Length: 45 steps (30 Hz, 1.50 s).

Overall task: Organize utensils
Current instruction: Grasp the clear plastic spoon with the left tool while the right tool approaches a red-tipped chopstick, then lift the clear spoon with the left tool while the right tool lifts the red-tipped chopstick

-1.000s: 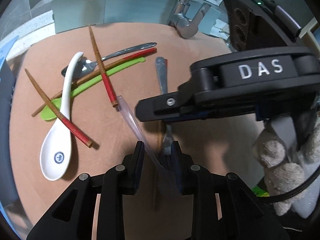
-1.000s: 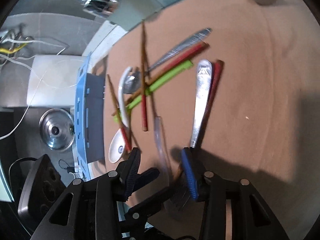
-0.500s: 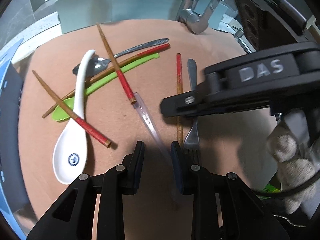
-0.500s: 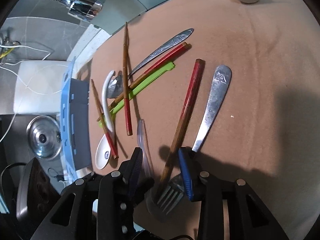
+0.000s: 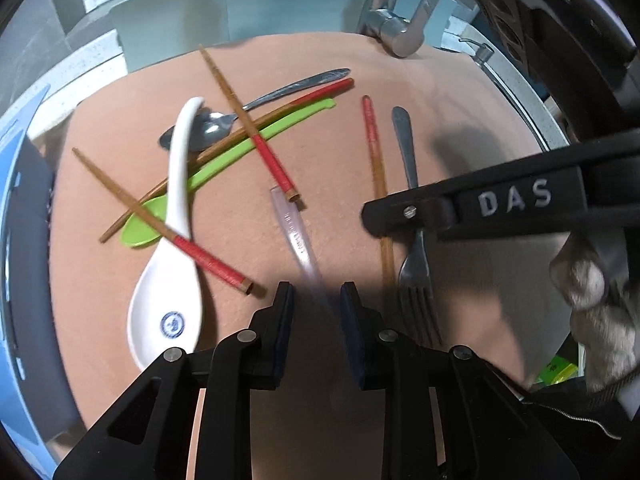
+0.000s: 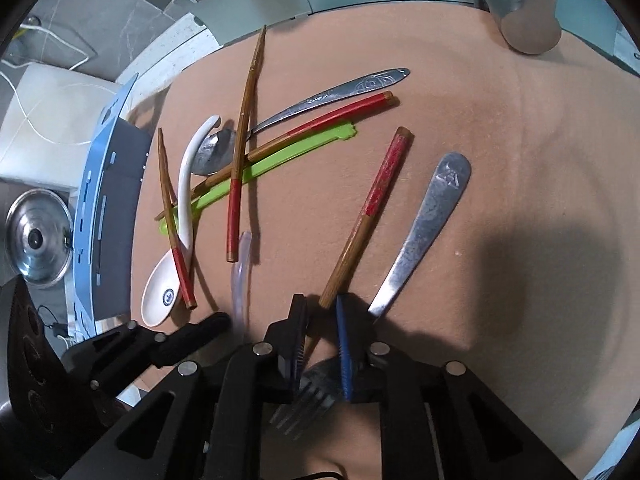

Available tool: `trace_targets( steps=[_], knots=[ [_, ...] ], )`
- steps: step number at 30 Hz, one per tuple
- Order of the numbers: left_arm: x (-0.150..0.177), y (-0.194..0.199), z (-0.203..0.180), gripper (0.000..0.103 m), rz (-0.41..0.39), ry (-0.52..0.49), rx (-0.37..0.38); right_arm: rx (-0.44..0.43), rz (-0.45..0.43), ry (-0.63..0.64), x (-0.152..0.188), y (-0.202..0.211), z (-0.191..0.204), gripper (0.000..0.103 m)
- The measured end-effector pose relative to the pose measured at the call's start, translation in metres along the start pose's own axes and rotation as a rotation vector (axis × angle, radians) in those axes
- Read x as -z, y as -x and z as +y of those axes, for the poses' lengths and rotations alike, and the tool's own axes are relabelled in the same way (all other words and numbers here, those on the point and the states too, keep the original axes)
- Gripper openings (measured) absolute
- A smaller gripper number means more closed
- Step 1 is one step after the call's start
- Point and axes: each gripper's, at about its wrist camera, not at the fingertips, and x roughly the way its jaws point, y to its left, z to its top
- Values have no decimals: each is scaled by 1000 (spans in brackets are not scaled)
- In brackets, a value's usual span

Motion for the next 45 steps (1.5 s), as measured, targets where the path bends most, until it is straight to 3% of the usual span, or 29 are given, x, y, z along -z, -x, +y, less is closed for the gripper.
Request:
trace_targets(
  steps=[3,8,15,21,24,30,35,45],
  knots=[
    [-1,-1,-3,23,-9,-20,-4,10,-16,5,1,-1,4,14],
    [6,2,5,7,-22,-14,-4,-16,-38,-2,3,0,0,11],
    [21,13,9,6,-10,-11,-5,-57,-28,-19,7,1,-6,10],
    [19,4,-6,8,-27,-58,-65,-46,-32,2,7,-1,-2,11],
    [20,7,5,6,-37,1,-24,-64,-48,-1,8,0,-4,10],
    [27,22,16,6,-64,75,37,-204,-46,-132,11,4,-27,8],
    [28,43,25,6,-107,119,74,-258,-74,-157,18,18,-28,6],
    [21,66,41,6,-174,131,90,-266,-151,-150,18,39,-15,6]
  ],
)
